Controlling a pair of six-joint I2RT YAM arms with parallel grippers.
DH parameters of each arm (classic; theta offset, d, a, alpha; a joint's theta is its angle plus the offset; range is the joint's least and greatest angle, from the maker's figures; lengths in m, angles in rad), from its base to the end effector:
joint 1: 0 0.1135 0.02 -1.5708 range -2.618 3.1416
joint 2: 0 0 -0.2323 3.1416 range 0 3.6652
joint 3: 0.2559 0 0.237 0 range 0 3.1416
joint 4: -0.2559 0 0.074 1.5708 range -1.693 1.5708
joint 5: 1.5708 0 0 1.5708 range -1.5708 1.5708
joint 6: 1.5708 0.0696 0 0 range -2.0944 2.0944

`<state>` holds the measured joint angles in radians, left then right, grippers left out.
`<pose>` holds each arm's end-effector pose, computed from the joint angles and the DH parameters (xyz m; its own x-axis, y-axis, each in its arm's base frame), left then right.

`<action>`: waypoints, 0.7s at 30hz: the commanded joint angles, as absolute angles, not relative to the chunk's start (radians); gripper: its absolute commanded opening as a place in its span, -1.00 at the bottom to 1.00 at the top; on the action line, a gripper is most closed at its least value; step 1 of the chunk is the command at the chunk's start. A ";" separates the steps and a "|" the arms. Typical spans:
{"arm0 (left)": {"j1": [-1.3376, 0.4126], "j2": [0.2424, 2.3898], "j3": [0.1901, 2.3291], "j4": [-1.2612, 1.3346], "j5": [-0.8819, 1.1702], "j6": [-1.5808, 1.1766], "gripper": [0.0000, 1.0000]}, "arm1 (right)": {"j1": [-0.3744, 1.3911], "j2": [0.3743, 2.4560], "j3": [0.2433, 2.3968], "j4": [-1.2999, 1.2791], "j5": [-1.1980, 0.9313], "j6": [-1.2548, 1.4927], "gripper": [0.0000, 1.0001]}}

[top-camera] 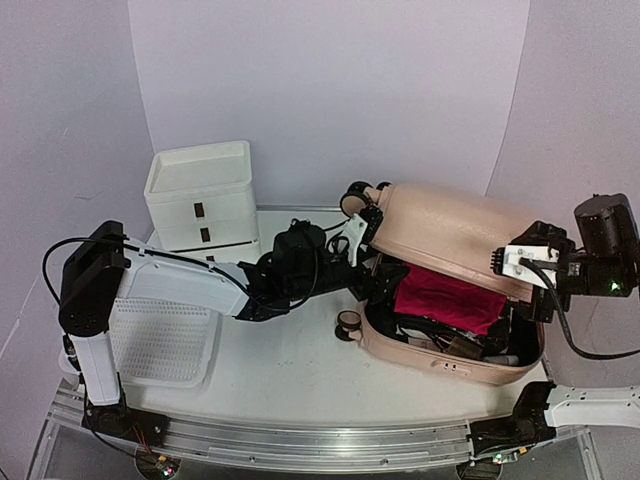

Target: Open, take out, and arrange the luggage

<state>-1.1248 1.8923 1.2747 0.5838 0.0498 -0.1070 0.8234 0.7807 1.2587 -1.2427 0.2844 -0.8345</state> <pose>0.1947 -0.4151 0.2452 -0.1130 -0.0109 -0.9935 0.9157 0.3870 -0.1084 0.1044 0.0840 0.3382 0.1036 -0.9345 -0.3407 -0.7290 0.1616 -0.6651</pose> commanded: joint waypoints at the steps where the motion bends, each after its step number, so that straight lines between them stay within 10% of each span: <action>1: -1.103 1.851 1.380 0.690 0.022 -0.077 0.66 | 0.823 0.812 1.284 -1.192 0.168 -0.890 0.96; 15: -1.094 1.848 1.384 0.657 0.041 -0.115 0.68 | 0.824 0.901 1.129 -0.666 0.605 -1.150 0.96; 21: -1.094 1.759 1.251 0.561 0.046 -0.092 0.71 | 0.824 1.008 1.219 -0.605 0.741 -1.125 0.64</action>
<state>-1.0996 1.8771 1.3083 0.5758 0.0494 -0.1081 0.8410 0.9211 1.1633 -0.7837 0.5293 -1.1152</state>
